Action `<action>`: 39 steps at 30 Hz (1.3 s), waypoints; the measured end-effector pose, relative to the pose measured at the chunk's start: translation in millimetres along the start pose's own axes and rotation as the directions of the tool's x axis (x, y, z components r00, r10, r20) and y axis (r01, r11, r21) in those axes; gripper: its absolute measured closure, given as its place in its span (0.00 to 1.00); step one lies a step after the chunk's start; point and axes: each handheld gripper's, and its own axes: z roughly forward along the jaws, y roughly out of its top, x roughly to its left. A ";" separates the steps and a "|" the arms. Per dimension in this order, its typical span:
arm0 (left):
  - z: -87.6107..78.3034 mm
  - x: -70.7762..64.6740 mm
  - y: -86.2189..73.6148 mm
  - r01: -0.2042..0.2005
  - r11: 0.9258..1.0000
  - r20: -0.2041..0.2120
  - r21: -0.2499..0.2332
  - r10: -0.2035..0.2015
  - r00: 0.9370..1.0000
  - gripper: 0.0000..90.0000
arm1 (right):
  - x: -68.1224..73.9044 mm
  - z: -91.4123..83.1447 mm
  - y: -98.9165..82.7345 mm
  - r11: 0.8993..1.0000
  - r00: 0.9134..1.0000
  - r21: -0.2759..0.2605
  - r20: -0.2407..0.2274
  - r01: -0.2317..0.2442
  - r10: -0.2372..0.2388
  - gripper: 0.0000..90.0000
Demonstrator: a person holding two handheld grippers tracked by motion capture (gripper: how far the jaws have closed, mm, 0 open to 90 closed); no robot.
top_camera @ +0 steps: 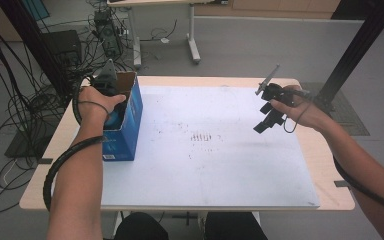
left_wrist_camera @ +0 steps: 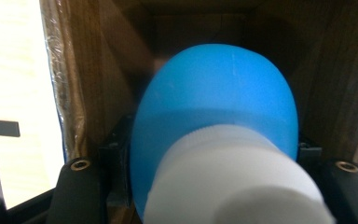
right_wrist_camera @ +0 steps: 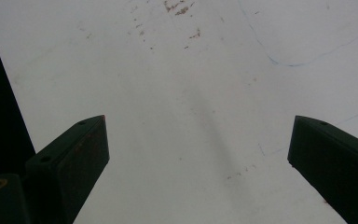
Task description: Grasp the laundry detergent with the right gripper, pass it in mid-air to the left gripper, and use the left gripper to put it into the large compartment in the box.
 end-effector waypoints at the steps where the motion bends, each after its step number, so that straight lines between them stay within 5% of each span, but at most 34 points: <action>1: 0.2 -0.4 0.1 0.000 1.000 -0.002 -0.002 0.000 1.000 0.41 | 0.2 0.0 0.2 1.000 1.000 -0.001 0.001 0.001 -0.001 0.06; 39: 1.5 1.5 0.0 0.008 1.000 0.003 -0.022 -0.008 1.000 0.40 | -0.8 -6.0 13.6 1.000 0.999 0.011 0.029 0.023 -0.023 0.06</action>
